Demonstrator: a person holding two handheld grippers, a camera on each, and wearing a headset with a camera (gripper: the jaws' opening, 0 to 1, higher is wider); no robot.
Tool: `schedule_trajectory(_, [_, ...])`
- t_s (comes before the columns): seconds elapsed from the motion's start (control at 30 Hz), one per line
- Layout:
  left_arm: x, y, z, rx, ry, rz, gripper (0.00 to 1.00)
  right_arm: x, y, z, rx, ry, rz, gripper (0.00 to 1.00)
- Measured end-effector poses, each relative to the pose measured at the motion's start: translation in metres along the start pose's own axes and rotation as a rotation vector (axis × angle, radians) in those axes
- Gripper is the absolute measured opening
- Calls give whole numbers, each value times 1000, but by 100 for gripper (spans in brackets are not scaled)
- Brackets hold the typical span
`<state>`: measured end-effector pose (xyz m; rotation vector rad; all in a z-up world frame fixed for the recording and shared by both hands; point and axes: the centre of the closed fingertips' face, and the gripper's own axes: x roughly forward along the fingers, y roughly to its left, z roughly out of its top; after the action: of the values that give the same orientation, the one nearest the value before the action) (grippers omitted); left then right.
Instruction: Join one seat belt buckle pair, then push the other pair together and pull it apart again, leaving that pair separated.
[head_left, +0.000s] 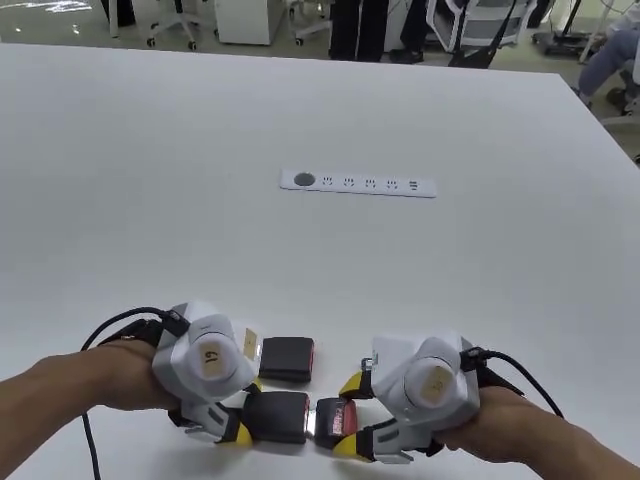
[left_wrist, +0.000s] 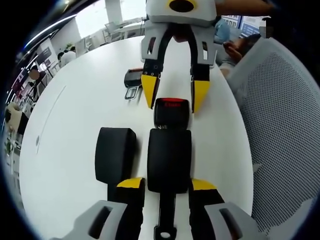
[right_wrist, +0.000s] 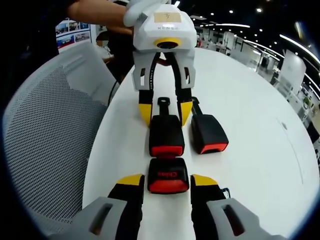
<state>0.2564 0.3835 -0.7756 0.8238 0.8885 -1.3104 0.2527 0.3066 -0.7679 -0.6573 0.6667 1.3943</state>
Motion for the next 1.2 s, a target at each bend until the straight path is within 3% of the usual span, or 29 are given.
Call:
schedule_trajectory(0.23, [-10,3,5,-17,-17,19,40,-11,-2,2,-8,5,-6,37])
schedule_trajectory(0.63, [-37,12,8,-30,-41,43,42,-34,-19,3,-2,17,-35,42])
schedule_trajectory(0.87, [-49,27,10,-68,-67,74,42,-46,-32,2,17,23,-49,43])
schedule_trajectory(1.2, [-50,50,11,-98,-84,97,42,-57,-49,-12,25,51,-66,45])
